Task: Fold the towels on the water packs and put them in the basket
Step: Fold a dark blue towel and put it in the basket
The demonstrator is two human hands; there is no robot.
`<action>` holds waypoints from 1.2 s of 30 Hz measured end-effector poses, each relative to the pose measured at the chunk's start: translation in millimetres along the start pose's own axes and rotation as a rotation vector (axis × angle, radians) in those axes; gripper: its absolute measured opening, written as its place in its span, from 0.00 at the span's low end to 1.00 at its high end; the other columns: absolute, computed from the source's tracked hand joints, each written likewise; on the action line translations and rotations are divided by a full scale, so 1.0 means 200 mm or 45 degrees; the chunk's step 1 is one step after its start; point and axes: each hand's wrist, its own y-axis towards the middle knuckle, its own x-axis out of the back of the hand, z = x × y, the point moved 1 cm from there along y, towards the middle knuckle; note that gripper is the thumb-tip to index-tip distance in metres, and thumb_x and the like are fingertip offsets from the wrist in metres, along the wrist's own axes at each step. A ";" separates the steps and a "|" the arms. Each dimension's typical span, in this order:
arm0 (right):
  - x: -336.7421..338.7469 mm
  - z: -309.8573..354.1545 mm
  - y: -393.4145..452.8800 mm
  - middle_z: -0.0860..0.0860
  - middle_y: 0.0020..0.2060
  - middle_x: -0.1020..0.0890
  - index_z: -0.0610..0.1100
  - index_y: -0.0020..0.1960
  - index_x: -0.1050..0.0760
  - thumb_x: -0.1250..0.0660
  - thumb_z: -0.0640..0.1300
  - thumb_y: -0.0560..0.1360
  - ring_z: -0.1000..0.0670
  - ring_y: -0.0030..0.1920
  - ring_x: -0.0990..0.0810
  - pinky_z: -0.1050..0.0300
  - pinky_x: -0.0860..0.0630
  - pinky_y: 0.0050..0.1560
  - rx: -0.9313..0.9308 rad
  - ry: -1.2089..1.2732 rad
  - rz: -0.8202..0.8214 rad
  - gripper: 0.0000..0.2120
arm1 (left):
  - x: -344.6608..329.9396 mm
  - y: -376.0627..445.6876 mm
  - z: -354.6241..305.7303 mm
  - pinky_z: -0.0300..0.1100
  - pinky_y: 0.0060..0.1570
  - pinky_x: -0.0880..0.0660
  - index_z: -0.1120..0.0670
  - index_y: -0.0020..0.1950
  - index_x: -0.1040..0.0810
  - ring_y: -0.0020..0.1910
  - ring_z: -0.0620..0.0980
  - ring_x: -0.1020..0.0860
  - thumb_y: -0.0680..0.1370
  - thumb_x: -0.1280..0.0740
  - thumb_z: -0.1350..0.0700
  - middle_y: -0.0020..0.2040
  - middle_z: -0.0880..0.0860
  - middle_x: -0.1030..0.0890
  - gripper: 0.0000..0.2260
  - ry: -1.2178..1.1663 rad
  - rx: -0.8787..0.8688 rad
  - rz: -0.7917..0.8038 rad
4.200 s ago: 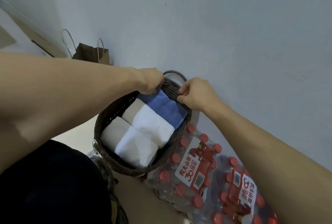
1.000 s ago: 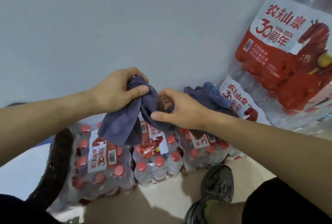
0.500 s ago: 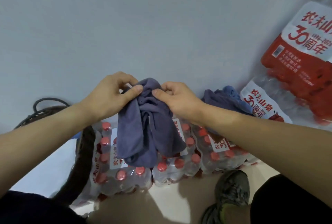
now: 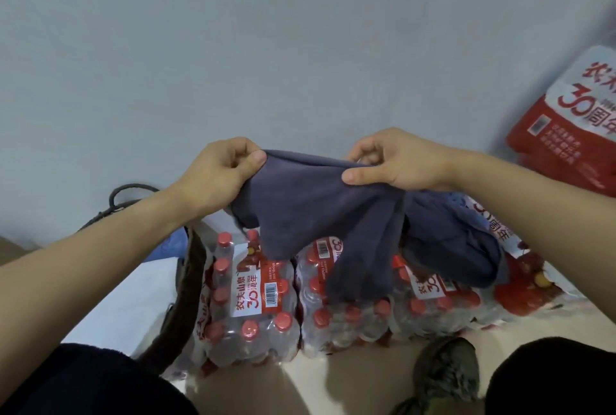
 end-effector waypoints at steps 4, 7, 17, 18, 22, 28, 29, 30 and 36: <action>0.01 -0.10 -0.03 0.47 0.42 0.13 0.44 0.48 0.18 0.26 0.54 0.69 0.53 0.41 0.17 0.61 0.21 0.44 0.042 0.099 -0.054 0.15 | 0.00 -0.02 0.00 0.32 0.38 0.29 0.53 0.43 0.22 0.33 0.41 0.25 0.82 0.37 0.55 0.35 0.47 0.20 0.09 0.099 -0.052 0.080; 0.00 -0.19 -0.03 0.48 0.40 0.14 0.44 0.46 0.18 0.27 0.57 0.68 0.55 0.39 0.18 0.64 0.25 0.43 0.048 0.079 -0.091 0.17 | -0.02 -0.03 0.00 0.32 0.41 0.27 0.54 0.46 0.20 0.35 0.40 0.23 0.81 0.36 0.57 0.38 0.48 0.17 0.07 0.165 -0.043 0.174; 0.04 -0.43 -0.02 0.49 0.31 0.23 0.37 0.38 0.22 0.34 0.59 0.76 0.54 0.33 0.27 0.58 0.31 0.37 -0.084 -0.208 -0.127 0.24 | 0.04 0.01 0.13 0.32 0.33 0.32 0.55 0.42 0.21 0.32 0.43 0.28 0.81 0.37 0.58 0.35 0.50 0.22 0.09 0.491 0.185 0.017; 0.05 -0.45 -0.02 0.49 0.31 0.24 0.36 0.38 0.22 0.33 0.59 0.76 0.54 0.33 0.28 0.59 0.31 0.36 -0.111 -0.217 -0.118 0.24 | 0.05 0.02 0.14 0.32 0.32 0.33 0.56 0.42 0.21 0.31 0.43 0.28 0.81 0.37 0.58 0.35 0.50 0.22 0.10 0.516 0.208 -0.010; 0.07 -0.52 -0.06 0.48 0.31 0.26 0.36 0.37 0.25 0.31 0.59 0.75 0.52 0.33 0.28 0.59 0.32 0.36 -0.252 -0.323 -0.022 0.25 | 0.08 0.05 0.19 0.34 0.34 0.32 0.56 0.42 0.21 0.34 0.45 0.26 0.80 0.38 0.58 0.37 0.51 0.20 0.09 0.618 0.258 -0.058; 0.09 -0.56 -0.12 0.59 0.22 0.25 0.47 0.30 0.27 0.28 0.57 0.74 0.54 0.31 0.27 0.61 0.33 0.33 -0.514 -0.521 0.092 0.20 | 0.07 0.06 0.27 0.42 0.43 0.32 0.53 0.42 0.21 0.42 0.54 0.24 0.79 0.37 0.57 0.41 0.54 0.19 0.09 0.728 0.371 -0.079; 0.08 -0.55 -0.12 0.60 0.23 0.23 0.47 0.31 0.25 0.27 0.56 0.74 0.55 0.31 0.25 0.62 0.31 0.33 -0.514 -0.473 0.135 0.18 | 0.06 0.06 0.27 0.43 0.43 0.32 0.53 0.43 0.20 0.42 0.54 0.24 0.80 0.37 0.57 0.41 0.54 0.19 0.08 0.748 0.383 -0.074; 0.07 -0.54 -0.13 0.60 0.26 0.20 0.47 0.33 0.22 0.27 0.54 0.73 0.54 0.33 0.22 0.62 0.28 0.35 -0.503 -0.392 0.169 0.15 | 0.05 0.06 0.27 0.43 0.43 0.32 0.54 0.44 0.20 0.42 0.54 0.24 0.79 0.37 0.57 0.42 0.55 0.18 0.08 0.774 0.393 -0.064; 0.00 -0.35 -0.12 0.49 0.36 0.15 0.43 0.44 0.19 0.25 0.45 0.72 0.51 0.38 0.17 0.59 0.23 0.40 -0.293 0.072 0.115 0.07 | -0.09 0.03 0.17 0.42 0.56 0.26 0.52 0.59 0.22 0.52 0.50 0.20 0.72 0.26 0.48 0.55 0.51 0.18 0.18 0.753 0.235 0.186</action>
